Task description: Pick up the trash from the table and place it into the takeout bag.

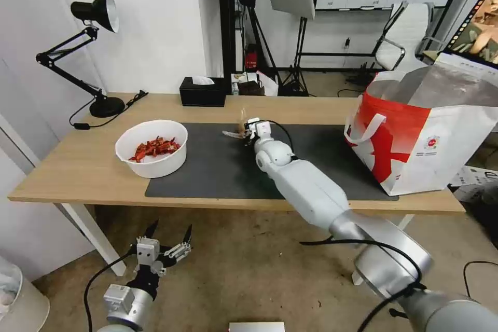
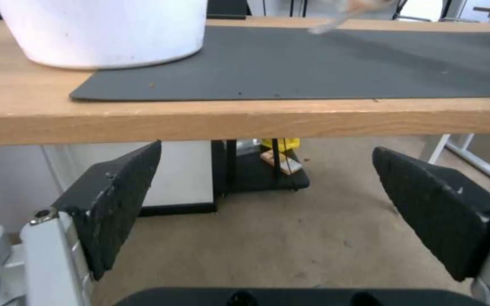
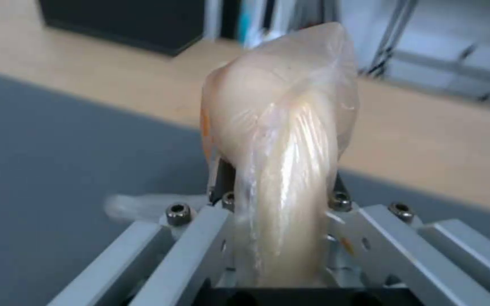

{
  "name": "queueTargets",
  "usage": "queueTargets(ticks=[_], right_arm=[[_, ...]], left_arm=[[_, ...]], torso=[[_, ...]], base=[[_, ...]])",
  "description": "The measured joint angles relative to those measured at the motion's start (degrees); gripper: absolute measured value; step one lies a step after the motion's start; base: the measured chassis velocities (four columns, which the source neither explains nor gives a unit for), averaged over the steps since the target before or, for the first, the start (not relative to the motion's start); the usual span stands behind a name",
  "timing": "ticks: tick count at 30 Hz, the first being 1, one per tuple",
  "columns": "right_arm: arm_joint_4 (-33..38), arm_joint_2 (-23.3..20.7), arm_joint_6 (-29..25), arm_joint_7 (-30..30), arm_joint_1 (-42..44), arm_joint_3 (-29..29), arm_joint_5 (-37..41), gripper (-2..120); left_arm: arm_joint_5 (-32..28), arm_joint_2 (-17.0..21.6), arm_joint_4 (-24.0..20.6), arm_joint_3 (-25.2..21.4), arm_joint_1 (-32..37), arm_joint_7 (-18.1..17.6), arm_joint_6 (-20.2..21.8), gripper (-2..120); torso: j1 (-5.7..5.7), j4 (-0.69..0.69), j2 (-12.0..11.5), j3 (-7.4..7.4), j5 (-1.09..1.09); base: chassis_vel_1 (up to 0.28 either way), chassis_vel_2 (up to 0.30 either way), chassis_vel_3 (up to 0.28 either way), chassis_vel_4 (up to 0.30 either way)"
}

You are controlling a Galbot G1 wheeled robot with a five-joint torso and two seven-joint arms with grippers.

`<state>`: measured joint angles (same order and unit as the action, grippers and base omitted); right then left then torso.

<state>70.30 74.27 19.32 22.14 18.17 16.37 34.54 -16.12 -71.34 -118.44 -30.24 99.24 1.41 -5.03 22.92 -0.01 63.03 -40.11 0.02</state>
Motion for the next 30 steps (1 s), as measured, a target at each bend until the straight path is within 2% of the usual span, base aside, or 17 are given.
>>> queueTargets(ticks=[1, 4, 5, 8, 9, 11, 12, 14, 15, 17, 19, 21, 24, 30], right_arm=[[0.0, 0.0, 0.0, 0.0, 0.0, 0.0, 0.0, 9], [14.5, -7.0, 2.1, 5.8, 3.9, -1.7, 0.1, 9], [14.5, -7.0, 2.1, 5.8, 3.9, -1.7, 0.1, 9], [28.6, -14.2, 3.6, 9.7, 9.4, -5.9, 0.2, 8], [28.6, -14.2, 3.6, 9.7, 9.4, -5.9, 0.2, 8], [35.9, -18.8, 3.8, 11.7, 12.8, -9.7, 0.2, 8], [35.9, -18.8, 3.8, 11.7, 12.8, -9.7, 0.2, 8], [41.7, -22.8, 4.1, 13.5, 15.8, -14.3, 0.6, 8], [41.7, -22.8, 4.1, 13.5, 15.8, -14.3, 0.6, 8], [45.1, -25.6, 5.1, 14.9, 18.2, -19.3, 1.2, 8], [45.7, -26.3, 5.5, 15.3, 18.8, -20.8, 1.4, 8], [46.2, -28.6, 6.9, 17.4, 19.6, -24.9, 3.1, 8], [44.8, -30.1, 8.0, 20.2, 19.7, -27.2, 5.5, 8], [41.5, -31.6, 8.1, 21.1, 18.7, -29.5, 7.5, 7]], left_arm=[[0.0, 0.0, 0.0, 0.0, 0.0, 0.0, 0.0, 100], [0.2, -0.1, -0.7, 0.4, 0.1, 0.0, 0.0, 100], [0.2, -0.1, -0.7, 0.4, 0.1, 0.0, 0.0, 100], [1.4, -0.4, -2.4, 0.9, 0.4, 0.0, 0.0, 100], [1.4, -0.4, -2.4, 0.9, 0.4, 0.0, 0.0, 100], [2.1, -0.5, -3.5, 1.4, 0.7, 0.1, 0.0, 100], [2.1, -0.5, -3.5, 1.4, 0.7, 0.1, 0.0, 100], [2.5, -0.7, -4.0, 1.7, 0.9, 0.1, 0.1, 100], [2.5, -0.7, -4.0, 1.7, 0.9, 0.1, 0.1, 100], [2.9, -1.0, -4.3, 1.9, 1.3, 0.1, 0.1, 100], [3.0, -1.1, -4.4, 2.0, 1.4, 0.2, 0.1, 100], [3.7, -1.4, -5.1, 2.3, 1.9, 0.5, 0.0, 100], [4.9, -1.8, -6.4, 2.6, 2.3, 1.1, -0.3, 100], [5.3, -2.2, -6.9, 3.0, 2.4, 1.4, -0.4, 100]], torso=[[0.00, 0.00, 0.0, 0.00, 0.00], [0.00, -0.02, 0.0, 0.01, 0.00], [0.00, -0.02, 0.0, 0.01, 0.00], [0.00, 0.00, 0.0, 0.01, 0.00], [0.00, 0.00, 0.0, 0.01, 0.00], [-0.01, -0.02, 0.0, 0.01, 0.00], [-0.01, -0.02, 0.0, 0.01, 0.00], [-0.01, 0.00, 0.0, 0.01, 0.00], [-0.01, 0.00, 0.0, 0.01, 0.00], [-0.01, -0.01, 0.0, 0.01, -0.01], [-0.01, -0.01, 0.0, 0.02, -0.01], [-0.01, 0.00, 0.0, 0.01, 0.00], [-0.01, 0.00, 0.0, 0.01, -0.01], [-0.01, 0.00, 0.0, 0.01, -0.01]], base=[[0.000, 0.000, 0.000, 0.000], [0.000, 0.000, 0.000, 0.000], [0.000, 0.000, 0.000, 0.000], [0.000, 0.000, 0.000, 0.000], [0.000, 0.000, 0.000, 0.000], [0.000, 0.000, 0.000, 0.000], [0.000, 0.000, 0.000, 0.000], [0.000, 0.000, 0.000, 0.000], [0.000, 0.000, 0.000, 0.000], [0.000, 0.000, 0.000, 0.000], [0.000, 0.000, 0.000, 0.000], [0.000, 0.000, 0.000, 0.000], [0.000, 0.000, 0.000, 0.000], [0.000, 0.000, 0.000, 0.000]])
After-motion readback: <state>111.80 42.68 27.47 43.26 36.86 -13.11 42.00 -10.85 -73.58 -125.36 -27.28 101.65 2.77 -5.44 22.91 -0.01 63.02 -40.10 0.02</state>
